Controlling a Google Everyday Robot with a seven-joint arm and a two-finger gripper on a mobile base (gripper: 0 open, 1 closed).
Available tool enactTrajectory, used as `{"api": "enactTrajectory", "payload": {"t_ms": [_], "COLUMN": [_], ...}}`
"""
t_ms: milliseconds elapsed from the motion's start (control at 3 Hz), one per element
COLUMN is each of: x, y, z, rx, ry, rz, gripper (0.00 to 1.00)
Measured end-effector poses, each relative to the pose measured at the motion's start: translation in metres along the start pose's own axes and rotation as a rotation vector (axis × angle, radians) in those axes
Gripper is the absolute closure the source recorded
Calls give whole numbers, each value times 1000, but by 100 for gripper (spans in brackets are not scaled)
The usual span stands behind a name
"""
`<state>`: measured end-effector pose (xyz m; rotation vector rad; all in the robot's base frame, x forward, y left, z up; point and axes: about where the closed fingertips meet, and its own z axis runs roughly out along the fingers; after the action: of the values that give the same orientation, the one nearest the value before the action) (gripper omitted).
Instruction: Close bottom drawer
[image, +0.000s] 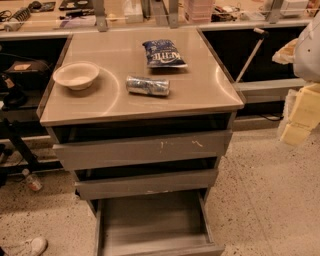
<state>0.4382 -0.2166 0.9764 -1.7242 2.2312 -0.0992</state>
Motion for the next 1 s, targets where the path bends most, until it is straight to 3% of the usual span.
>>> {"api": "enactTrajectory", "payload": {"t_ms": [333, 1000], "x": [0, 0], "y": [0, 0], "z": [0, 0], "rx": [0, 0], "ry": [0, 0], "rz": [0, 0], "gripper": [0, 42]}}
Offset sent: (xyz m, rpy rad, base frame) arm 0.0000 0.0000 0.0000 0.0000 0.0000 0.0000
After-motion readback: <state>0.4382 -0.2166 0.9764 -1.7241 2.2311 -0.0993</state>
